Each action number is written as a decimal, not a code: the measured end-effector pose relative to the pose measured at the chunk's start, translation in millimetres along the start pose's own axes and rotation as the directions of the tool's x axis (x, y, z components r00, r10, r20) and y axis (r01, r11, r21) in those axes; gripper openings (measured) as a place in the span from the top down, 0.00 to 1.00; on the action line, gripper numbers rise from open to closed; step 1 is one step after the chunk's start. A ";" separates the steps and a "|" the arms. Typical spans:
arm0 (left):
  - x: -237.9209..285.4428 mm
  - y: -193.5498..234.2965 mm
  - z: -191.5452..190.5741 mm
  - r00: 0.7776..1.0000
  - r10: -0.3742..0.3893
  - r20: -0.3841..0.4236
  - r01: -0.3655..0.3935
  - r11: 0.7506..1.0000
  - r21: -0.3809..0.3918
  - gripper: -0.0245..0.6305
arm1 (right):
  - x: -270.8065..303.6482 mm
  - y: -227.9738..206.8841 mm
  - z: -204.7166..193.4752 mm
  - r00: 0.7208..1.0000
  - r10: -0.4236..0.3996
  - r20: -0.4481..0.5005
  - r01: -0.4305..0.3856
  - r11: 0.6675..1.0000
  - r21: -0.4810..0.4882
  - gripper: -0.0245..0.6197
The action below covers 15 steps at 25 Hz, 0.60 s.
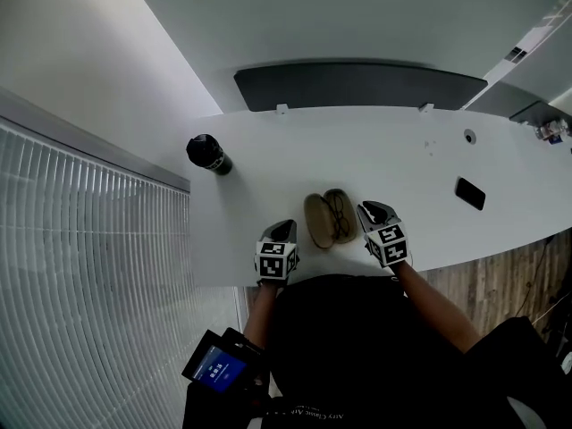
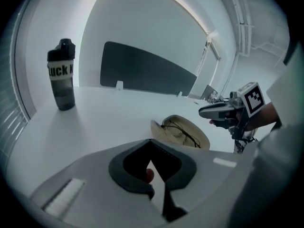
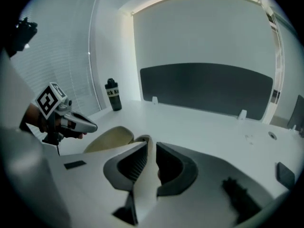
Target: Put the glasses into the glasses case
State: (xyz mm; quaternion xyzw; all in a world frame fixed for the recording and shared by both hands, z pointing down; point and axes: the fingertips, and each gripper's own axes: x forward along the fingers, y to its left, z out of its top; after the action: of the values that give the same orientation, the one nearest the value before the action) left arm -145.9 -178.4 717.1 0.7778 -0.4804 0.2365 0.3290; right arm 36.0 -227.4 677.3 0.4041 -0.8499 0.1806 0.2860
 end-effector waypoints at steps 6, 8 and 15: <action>20.9 -12.7 -26.8 0.993 -0.059 -0.102 0.060 0.998 0.007 0.95 | 17.5 -12.2 -35.0 0.986 -0.066 -0.151 0.073 0.997 0.038 0.87; 25.1 -20.2 -29.5 0.988 -0.089 -0.125 0.093 0.995 0.024 0.95 | 20.9 -6.1 -39.8 0.981 -0.046 -0.189 0.053 0.998 0.031 0.87; 25.4 -38.3 -13.2 0.980 -0.156 -0.121 0.166 0.983 0.075 0.95 | 23.9 2.9 -44.2 0.983 -0.004 -0.184 0.015 0.998 0.058 0.87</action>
State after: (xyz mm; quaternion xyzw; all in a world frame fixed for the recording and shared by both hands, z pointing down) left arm -101.1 -171.4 732.4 0.8124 -0.3857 0.2737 0.3410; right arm 36.5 -215.8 726.3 0.3981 -0.8121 0.2407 0.3522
